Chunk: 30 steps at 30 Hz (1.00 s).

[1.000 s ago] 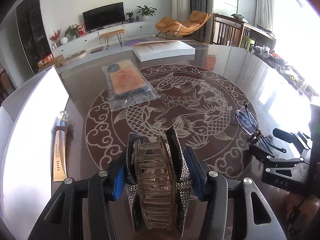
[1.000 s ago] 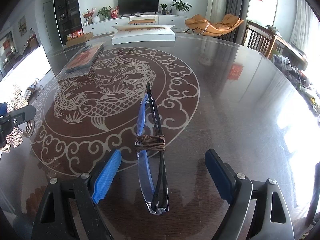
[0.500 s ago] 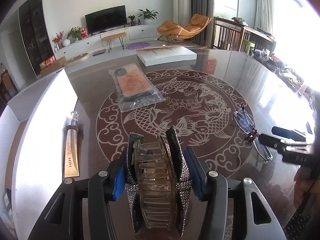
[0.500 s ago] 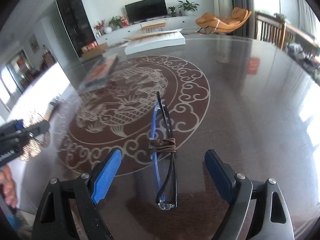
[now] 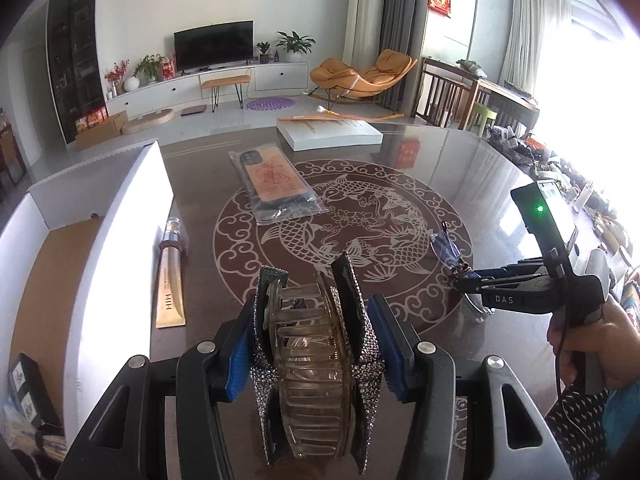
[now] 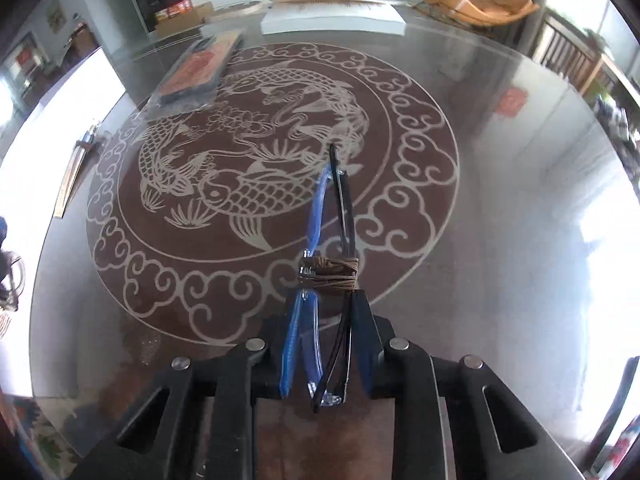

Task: Organize objects
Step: 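Lift the hair clip and glasses above the table with both grippers, then carry the hair clip and glasses over the bin with both grippers, then open both grippers to drop the hair clip and glasses into the bin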

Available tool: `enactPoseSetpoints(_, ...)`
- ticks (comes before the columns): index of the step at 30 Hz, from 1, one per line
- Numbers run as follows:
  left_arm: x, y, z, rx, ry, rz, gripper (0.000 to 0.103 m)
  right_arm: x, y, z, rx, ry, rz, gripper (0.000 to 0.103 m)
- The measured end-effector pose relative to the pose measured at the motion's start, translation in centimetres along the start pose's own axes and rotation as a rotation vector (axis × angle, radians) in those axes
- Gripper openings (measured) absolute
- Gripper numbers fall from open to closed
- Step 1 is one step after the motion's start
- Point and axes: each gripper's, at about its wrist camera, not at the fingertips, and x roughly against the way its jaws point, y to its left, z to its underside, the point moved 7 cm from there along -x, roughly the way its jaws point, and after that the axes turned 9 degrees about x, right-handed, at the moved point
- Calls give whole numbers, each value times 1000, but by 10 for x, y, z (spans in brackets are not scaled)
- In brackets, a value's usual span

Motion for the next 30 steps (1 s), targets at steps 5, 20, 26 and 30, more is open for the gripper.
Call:
enactPoseSetpoints(5,34,21,-6,35,-38,16,53,30,-2,7,-64,-65,-66,25)
enactPoseSetpoints(20,129,204,-43,196,-153,-248,53,187,231,-85,130,-307,-609,25)
enactPoseSetpoints(26,118,290,-4,245,-26,-442,54,180,365,-97,278,-265,-712,25)
enactPoseSetpoints(30,103,331,29,287,72,-574,91,145,418,-87,330,-160,-671,62)
